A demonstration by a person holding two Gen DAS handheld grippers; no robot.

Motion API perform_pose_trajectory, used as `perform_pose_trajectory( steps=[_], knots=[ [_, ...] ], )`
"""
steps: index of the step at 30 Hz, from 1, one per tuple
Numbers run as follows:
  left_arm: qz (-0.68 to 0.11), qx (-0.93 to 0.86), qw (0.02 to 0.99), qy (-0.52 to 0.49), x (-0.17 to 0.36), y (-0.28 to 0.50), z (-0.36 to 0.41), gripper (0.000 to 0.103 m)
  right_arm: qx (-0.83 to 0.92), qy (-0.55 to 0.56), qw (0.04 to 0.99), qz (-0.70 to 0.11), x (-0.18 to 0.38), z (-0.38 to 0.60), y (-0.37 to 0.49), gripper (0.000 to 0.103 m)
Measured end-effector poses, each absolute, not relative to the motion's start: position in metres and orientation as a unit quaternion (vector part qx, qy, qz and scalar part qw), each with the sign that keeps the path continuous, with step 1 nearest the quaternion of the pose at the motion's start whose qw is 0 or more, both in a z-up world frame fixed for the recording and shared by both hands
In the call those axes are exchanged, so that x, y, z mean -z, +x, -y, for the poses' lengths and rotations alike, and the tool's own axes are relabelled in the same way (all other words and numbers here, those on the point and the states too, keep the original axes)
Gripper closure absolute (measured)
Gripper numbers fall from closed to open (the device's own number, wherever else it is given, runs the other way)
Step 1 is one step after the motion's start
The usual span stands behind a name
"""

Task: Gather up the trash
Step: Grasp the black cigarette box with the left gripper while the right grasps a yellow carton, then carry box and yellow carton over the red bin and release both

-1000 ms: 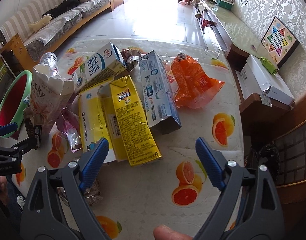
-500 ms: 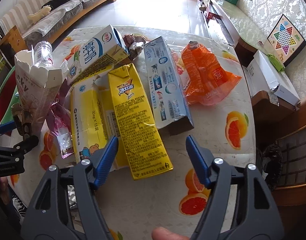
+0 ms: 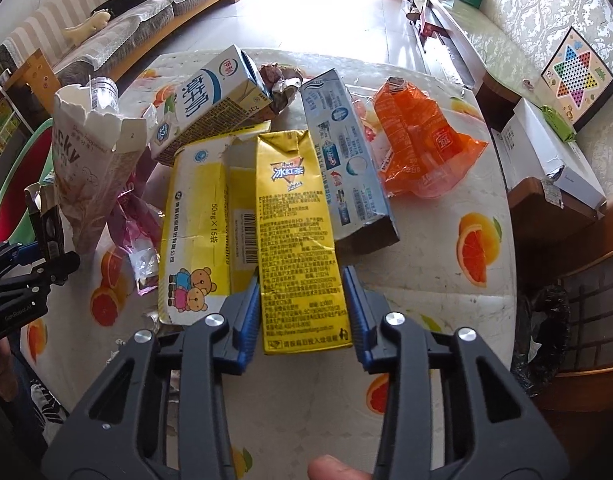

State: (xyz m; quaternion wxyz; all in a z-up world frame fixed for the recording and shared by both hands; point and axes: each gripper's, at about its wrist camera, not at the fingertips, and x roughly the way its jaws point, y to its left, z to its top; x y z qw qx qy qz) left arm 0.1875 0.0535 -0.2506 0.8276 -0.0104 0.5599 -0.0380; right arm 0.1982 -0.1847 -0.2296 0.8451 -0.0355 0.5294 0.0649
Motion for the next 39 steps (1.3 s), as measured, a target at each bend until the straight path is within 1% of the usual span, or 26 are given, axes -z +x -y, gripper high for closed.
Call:
perform_pose_trajectory(
  steps=[12, 19, 29, 39],
  knots=[
    [-0.536, 0.044, 0.843, -0.027, 0.22, 0.151, -0.06, 0.056, -0.065, -0.026, 0.866, -0.496, 0.191, 0.188, 0.174, 0.067],
    [-0.508, 0.05, 0.859, -0.038, 0.191, 0.134, -0.061, 0.056, -0.069, -0.03, 0.881, -0.466, 0.163, 0.182, 0.157, 0.067],
    [-0.461, 0.047, 0.885, -0.042, 0.147, 0.136, -0.07, 0.056, -0.069, -0.031, 0.906, -0.417, 0.116, 0.173, 0.148, 0.067],
    [-0.441, 0.02, 0.896, -0.048, 0.126, 0.143, -0.096, 0.056, -0.088, -0.037, 0.91, -0.404, 0.102, 0.142, 0.157, 0.067]
  ],
)
